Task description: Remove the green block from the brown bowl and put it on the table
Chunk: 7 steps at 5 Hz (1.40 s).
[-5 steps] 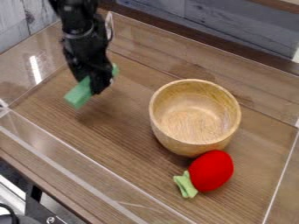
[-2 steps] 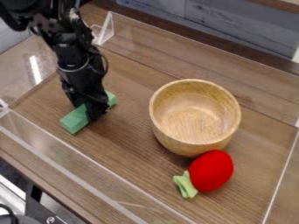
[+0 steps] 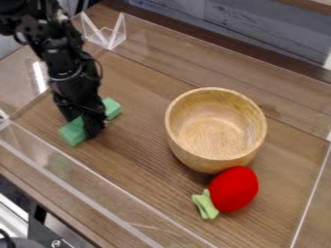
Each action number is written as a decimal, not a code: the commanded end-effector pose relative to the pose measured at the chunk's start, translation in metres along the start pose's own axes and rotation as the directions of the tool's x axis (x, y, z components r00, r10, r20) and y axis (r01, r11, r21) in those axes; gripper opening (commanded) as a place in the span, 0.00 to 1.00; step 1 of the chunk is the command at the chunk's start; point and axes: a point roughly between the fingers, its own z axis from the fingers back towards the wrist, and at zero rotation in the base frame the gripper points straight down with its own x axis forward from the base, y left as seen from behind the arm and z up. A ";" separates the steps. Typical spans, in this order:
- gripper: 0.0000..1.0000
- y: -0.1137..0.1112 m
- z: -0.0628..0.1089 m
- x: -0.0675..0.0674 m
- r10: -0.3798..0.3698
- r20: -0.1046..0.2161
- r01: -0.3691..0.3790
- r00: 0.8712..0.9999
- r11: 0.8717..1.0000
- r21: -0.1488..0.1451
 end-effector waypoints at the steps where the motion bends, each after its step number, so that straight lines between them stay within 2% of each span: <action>1: 0.00 -0.010 0.009 0.001 0.033 0.022 -0.033 0.999 0.999 0.007; 2: 0.00 -0.027 0.011 -0.004 0.056 0.012 -0.056 0.998 0.998 -0.003; 4: 0.00 -0.012 0.011 -0.003 0.028 -0.001 -0.028 1.000 0.999 -0.020; 7: 0.00 -0.027 0.007 0.008 -0.105 -0.022 0.103 0.994 0.992 -0.069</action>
